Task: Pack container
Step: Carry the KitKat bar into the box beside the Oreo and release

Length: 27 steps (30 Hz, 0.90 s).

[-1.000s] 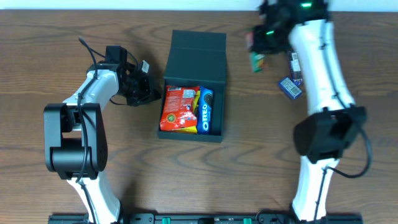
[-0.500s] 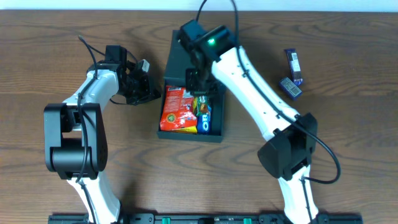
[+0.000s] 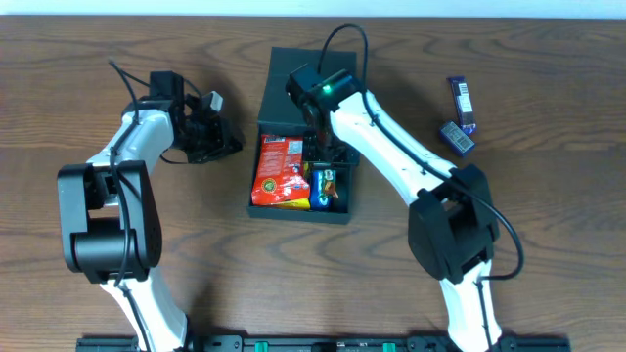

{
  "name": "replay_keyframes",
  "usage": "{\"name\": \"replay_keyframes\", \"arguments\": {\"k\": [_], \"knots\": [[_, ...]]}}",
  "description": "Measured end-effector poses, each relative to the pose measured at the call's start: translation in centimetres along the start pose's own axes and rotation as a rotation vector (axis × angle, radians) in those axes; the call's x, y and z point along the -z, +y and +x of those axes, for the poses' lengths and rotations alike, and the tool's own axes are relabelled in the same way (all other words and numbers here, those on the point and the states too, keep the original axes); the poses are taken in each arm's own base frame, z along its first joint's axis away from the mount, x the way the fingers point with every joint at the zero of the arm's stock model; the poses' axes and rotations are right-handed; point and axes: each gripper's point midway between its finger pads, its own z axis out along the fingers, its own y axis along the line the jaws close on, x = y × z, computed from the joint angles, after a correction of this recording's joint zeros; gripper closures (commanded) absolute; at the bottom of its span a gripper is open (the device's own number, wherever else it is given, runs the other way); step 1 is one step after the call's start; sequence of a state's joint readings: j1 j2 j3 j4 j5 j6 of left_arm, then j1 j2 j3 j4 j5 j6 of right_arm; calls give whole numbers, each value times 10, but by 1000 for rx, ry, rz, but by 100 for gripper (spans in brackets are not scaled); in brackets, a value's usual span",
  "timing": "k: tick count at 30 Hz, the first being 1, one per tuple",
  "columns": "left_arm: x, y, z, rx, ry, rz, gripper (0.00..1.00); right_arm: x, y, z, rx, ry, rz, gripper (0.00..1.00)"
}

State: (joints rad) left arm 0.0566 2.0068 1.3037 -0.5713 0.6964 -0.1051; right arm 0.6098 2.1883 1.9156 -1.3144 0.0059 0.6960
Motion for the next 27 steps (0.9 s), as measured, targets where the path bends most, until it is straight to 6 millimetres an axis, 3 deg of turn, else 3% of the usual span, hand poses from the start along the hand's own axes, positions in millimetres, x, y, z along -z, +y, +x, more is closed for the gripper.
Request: {"name": "replay_keyframes", "arguments": {"k": [4, 8, 11, 12, 13, 14, 18, 23, 27], "knots": [[2, 2, -1, 6, -5, 2, 94, 6, -10, -9, -27, -63, 46, 99], [2, 2, -1, 6, -5, 2, 94, -2, -15, -13, -42, -83, 66, 99], [2, 2, -1, 6, -5, 2, 94, -9, -21, -10, -46, -68, 82, 83], [2, 2, -1, 6, -5, 3, 94, -11, -22, -9, -46, -64, 88, 71], [2, 2, -1, 6, -5, 3, 94, -13, -24, -8, -49, -60, 93, 50], [2, 2, -1, 6, -5, 2, 94, -14, -24, -7, -52, -58, 95, 34], [2, 2, -1, 6, -5, 3, 94, -15, -26, -7, -59, -59, 105, 10], [2, 2, -1, 6, -5, 2, 94, -13, -29, -9, -58, -61, 109, 14], [2, 2, -1, 5, -4, 3, 94, 8, -26, -24, -51, -123, 93, 14]]}}
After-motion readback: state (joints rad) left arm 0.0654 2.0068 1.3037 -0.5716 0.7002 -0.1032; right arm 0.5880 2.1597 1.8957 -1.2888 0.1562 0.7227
